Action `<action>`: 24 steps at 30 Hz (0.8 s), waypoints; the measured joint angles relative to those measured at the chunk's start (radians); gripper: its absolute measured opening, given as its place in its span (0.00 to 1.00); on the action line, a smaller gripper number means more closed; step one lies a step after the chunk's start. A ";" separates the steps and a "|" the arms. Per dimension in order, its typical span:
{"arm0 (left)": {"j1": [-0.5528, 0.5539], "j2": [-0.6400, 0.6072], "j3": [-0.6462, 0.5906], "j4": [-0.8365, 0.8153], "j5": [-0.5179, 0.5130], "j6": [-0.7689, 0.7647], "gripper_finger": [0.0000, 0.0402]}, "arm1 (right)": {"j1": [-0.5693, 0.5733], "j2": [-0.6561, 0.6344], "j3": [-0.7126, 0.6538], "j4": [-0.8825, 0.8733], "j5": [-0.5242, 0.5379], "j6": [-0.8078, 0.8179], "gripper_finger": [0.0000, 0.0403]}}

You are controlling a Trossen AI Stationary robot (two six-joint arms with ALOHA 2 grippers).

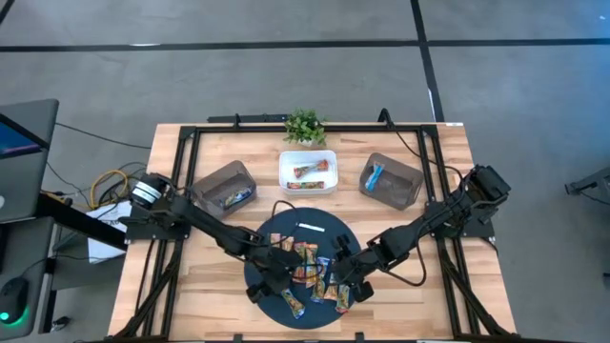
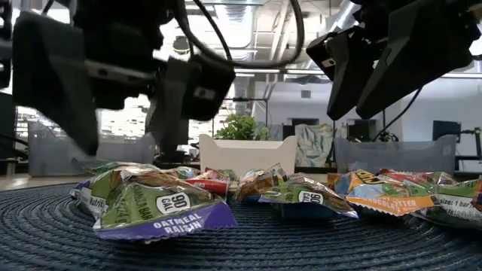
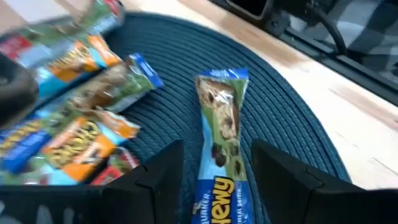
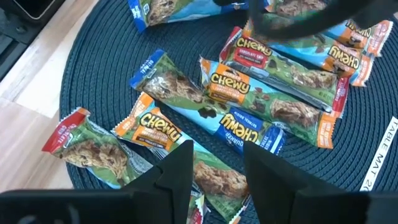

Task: Pick and place Granola Bars by type
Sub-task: Put the blue granola bar into the left black bin

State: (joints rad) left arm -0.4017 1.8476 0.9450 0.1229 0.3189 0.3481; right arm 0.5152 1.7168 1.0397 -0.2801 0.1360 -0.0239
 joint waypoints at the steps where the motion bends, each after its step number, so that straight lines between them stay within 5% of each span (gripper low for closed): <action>1: 0.004 0.013 0.005 -0.001 0.012 0.000 0.46 | 0.000 0.000 0.000 -0.003 0.000 0.003 0.33; 12: 0.012 0.039 0.026 -0.074 0.066 -0.002 0.46 | 0.000 0.000 0.001 -0.012 0.000 0.018 0.33; 24: 0.012 0.039 0.026 -0.130 0.010 -0.010 0.44 | 0.000 0.000 0.000 -0.018 0.000 0.025 0.33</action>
State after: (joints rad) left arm -0.3901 1.8862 0.9707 -0.0075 0.3291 0.3382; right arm 0.5148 1.7164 1.0401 -0.2977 0.1356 0.0006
